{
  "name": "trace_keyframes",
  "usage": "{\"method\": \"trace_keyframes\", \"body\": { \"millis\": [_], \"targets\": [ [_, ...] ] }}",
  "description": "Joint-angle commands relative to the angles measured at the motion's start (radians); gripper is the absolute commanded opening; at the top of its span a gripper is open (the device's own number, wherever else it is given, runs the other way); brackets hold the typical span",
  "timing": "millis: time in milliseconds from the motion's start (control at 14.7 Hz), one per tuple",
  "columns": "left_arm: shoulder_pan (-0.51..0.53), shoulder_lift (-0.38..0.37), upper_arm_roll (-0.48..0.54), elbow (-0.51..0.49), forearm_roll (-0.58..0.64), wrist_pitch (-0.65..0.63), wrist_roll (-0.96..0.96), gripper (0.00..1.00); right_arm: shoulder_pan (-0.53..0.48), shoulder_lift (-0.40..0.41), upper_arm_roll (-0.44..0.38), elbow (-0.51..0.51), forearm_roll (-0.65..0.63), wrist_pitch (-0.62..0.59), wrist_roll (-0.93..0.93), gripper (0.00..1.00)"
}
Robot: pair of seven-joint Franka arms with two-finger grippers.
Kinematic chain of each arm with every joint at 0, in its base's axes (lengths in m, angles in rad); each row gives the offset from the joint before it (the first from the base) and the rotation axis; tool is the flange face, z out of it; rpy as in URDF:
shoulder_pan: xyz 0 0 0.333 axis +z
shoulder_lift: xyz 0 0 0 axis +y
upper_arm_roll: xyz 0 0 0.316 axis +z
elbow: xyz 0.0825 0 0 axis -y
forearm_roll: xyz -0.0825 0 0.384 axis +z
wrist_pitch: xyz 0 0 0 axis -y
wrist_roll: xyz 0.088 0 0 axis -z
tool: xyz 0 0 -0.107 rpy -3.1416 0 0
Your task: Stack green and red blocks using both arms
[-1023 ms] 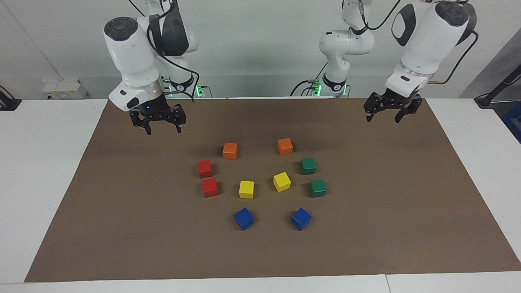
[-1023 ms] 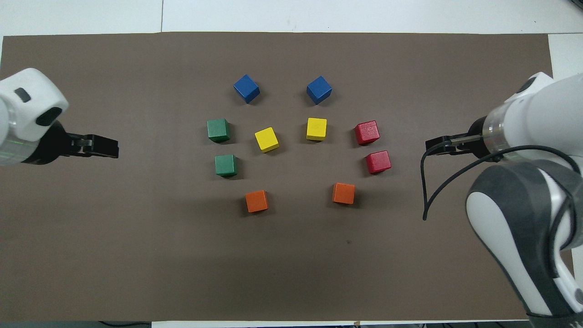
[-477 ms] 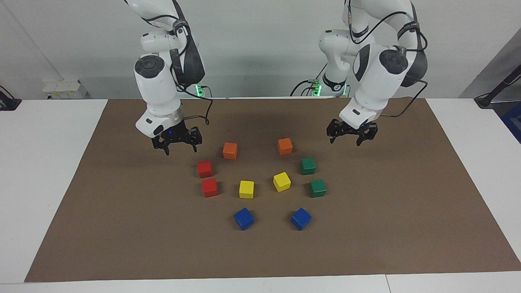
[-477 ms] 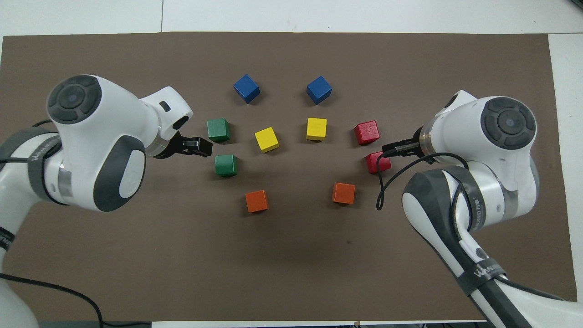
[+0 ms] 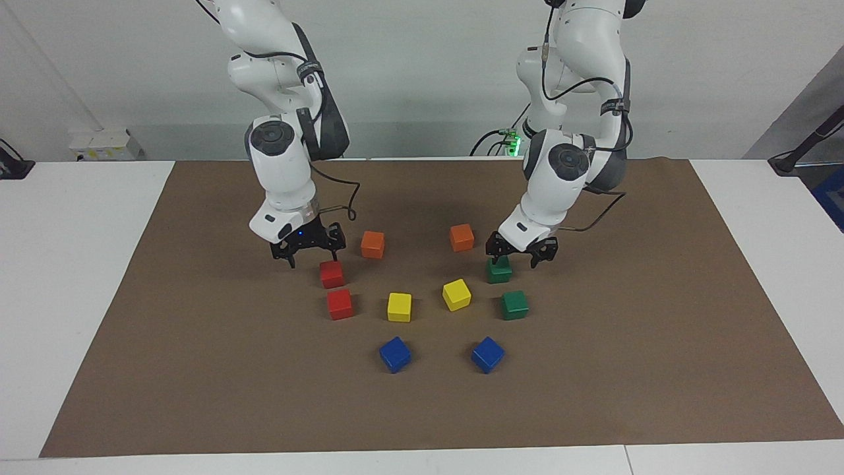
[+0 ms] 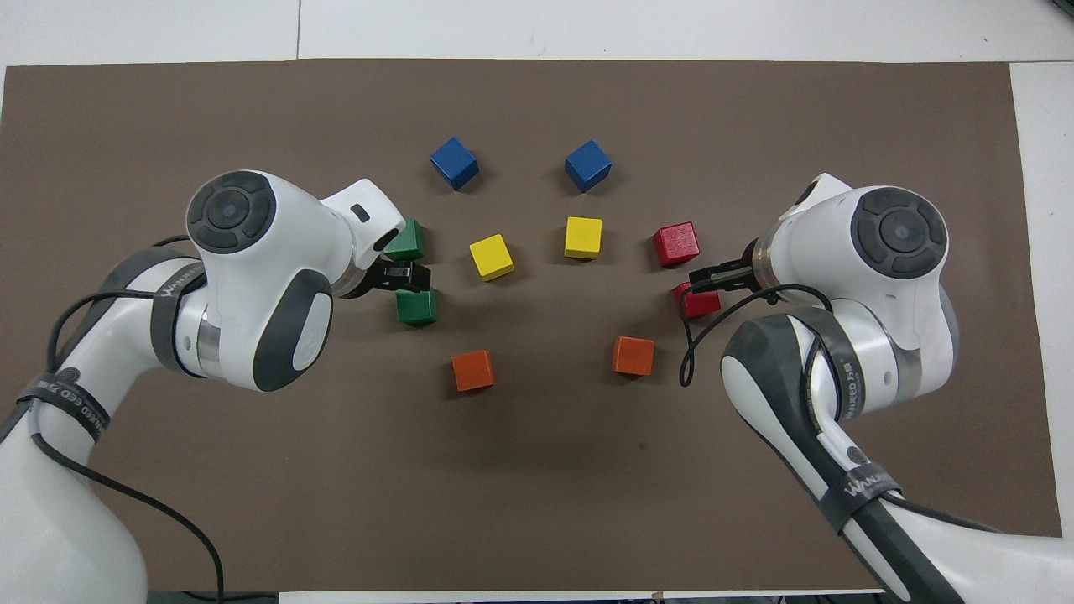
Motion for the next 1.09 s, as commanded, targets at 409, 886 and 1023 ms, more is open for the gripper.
{"method": "trace_keyframes", "body": {
  "millis": [409,886,1023],
  "targets": [
    [-0.039,0.066,0.018,-0.012,-0.021,0.074,-0.024,0.99,0.009,0.036,-0.001,-0.058,0.009,0.109,0.014,1.00],
    [-0.045,0.068,0.018,-0.002,-0.021,0.031,-0.061,0.00,0.035,0.086,-0.001,-0.067,0.010,0.132,0.066,1.00],
    [-0.028,0.045,0.020,0.007,-0.021,-0.008,-0.060,0.00,0.035,0.086,-0.001,-0.089,0.010,0.164,0.064,1.00]
  ]
}}
